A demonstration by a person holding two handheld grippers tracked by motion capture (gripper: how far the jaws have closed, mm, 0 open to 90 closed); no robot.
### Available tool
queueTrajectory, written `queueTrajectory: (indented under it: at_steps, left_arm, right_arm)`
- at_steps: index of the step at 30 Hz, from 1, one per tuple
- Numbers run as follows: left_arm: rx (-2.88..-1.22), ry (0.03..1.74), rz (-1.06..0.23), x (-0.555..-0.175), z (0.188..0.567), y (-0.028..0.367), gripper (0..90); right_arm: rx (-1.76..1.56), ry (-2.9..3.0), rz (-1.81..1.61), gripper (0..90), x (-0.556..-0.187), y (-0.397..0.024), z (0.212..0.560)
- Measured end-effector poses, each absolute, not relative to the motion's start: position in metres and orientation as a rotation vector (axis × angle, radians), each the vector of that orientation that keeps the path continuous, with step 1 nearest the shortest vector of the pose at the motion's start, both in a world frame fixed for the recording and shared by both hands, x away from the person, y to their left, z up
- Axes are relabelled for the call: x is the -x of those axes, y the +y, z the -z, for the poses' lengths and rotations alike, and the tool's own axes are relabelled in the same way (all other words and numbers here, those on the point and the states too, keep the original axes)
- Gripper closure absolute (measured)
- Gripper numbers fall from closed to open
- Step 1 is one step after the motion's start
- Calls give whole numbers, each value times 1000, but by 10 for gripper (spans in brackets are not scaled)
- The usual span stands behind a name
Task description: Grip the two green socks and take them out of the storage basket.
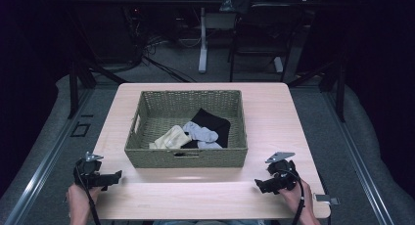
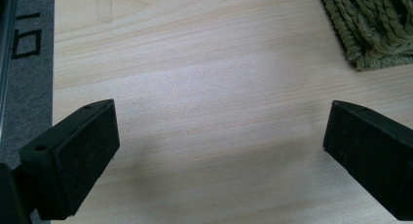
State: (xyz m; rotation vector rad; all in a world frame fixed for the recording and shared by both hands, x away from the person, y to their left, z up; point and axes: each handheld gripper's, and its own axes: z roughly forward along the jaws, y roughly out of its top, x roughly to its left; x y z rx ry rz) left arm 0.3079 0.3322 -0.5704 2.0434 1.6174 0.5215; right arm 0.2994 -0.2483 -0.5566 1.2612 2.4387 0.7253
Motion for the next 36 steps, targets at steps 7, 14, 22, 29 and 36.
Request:
queueTrajectory:
  at_steps: [7,14,22,29,36]
  left_arm:
    - [-2053,1608,-528,-310,570,330,0]
    - [-2056,1607,-538,-308,569,332,0]
    - [-2061,1610,-554,-308,568,332,0]
    - [-2041,1604,-584,-306,563,332,0]
    - [-2042,1576,-593,-303,556,329,0]
  right_arm:
    - [-1265,2444,-714,51,-298,-250,557]
    - [-1254,2447,-707,51,-298,-247,556]
    - [-1265,2438,-727,51,-298,-249,556]
    - [-1259,2453,-712,51,-298,-247,557]
    - [-1252,2449,-708,52,-297,-247,556]
